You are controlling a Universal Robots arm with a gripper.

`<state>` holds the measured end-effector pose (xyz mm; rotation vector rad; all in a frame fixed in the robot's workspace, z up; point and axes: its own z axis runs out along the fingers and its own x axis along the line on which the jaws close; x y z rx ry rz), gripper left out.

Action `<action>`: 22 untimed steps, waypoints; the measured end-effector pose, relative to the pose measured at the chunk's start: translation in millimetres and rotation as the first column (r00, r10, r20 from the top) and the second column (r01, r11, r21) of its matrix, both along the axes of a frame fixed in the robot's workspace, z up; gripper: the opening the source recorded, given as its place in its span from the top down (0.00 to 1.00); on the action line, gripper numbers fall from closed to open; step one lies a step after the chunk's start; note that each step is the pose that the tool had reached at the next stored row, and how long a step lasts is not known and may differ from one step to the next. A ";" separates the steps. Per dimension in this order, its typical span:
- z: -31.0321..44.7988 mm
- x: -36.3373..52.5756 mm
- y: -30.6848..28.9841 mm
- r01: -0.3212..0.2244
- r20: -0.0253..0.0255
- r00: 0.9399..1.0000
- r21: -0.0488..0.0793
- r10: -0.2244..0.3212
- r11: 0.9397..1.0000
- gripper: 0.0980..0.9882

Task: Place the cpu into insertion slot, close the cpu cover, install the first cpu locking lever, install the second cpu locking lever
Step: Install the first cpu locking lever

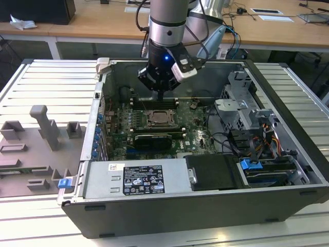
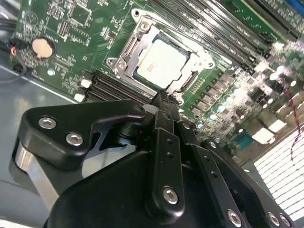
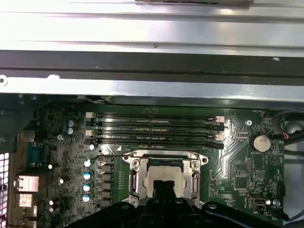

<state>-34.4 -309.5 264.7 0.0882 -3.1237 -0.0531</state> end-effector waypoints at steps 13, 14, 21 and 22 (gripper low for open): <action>-1.3 -0.2 -0.1 -0.093 0.018 0.995 0.022 0.093 0.995 0.99; -1.5 -0.4 -0.1 -0.079 0.018 0.997 0.023 0.078 0.997 0.99; -2.7 -0.5 -0.1 0.027 0.018 0.999 0.022 -0.028 0.999 0.99; -2.8 -1.1 -0.1 0.032 0.018 0.999 0.023 -0.033 0.999 0.99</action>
